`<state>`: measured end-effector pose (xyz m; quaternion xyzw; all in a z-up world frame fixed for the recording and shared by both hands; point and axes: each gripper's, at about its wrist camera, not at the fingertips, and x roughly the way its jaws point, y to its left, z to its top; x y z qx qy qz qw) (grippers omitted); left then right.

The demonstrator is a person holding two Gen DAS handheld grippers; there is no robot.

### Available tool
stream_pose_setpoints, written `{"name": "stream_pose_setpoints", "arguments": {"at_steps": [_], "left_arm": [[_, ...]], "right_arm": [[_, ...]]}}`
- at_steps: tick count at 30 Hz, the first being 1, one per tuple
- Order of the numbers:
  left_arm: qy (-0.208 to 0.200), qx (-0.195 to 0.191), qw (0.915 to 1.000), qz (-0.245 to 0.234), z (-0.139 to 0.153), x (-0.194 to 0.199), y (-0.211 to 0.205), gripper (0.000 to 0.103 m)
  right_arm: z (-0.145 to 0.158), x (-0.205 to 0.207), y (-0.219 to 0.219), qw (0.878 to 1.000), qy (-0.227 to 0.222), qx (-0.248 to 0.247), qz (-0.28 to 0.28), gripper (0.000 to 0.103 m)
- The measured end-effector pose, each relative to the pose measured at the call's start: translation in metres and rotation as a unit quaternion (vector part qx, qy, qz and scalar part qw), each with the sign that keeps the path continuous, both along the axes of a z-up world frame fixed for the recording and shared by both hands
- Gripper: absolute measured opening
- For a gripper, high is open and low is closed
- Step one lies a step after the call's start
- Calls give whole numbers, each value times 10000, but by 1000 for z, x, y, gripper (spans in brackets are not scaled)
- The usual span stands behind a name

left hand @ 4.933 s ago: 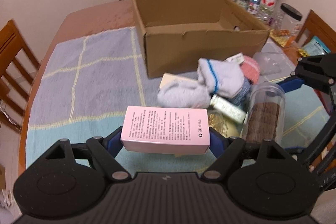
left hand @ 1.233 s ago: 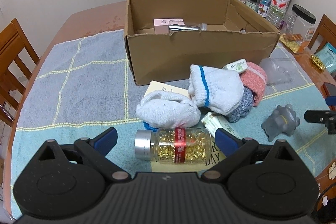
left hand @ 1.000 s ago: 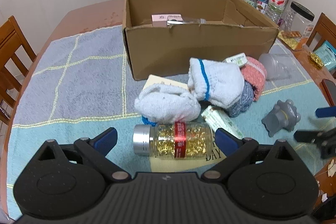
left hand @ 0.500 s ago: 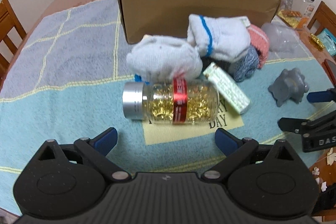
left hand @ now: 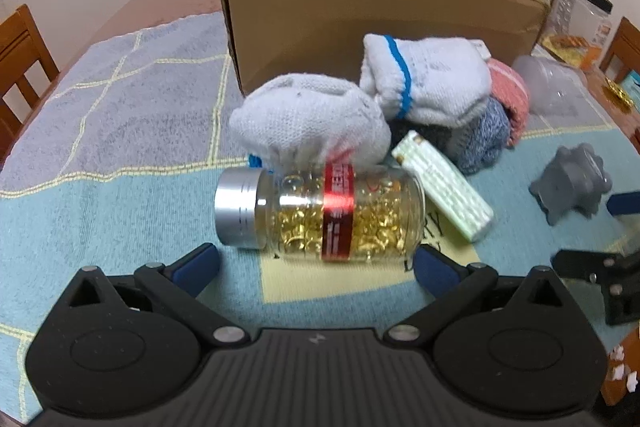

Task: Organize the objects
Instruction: 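Grasp the gold capsule bottle with the left gripper while the right gripper grasps the grey toy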

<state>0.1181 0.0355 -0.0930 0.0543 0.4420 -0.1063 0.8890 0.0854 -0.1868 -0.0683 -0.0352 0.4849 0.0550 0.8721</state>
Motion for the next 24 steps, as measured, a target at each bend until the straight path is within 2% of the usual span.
{"name": "stream_pose_setpoints", "arguments": {"at_steps": [5,11,16,24], "left_arm": [[70,30,9999,101,2,6,-2,102],[-106,39,9999,116,9,10,-6,102],[-137,-12,9998,121,11,13,-4,94],[-102,-16,9999,65,13,15,-4,94]], "right_arm": [[0,-1,0,10000,-50,8,20,103],[-1,0,1,9999,-115,22,56,103],[-2,6,3,9999,-153,28,48,103],[-3,25,9,9999,-128,35,-33,103]]}}
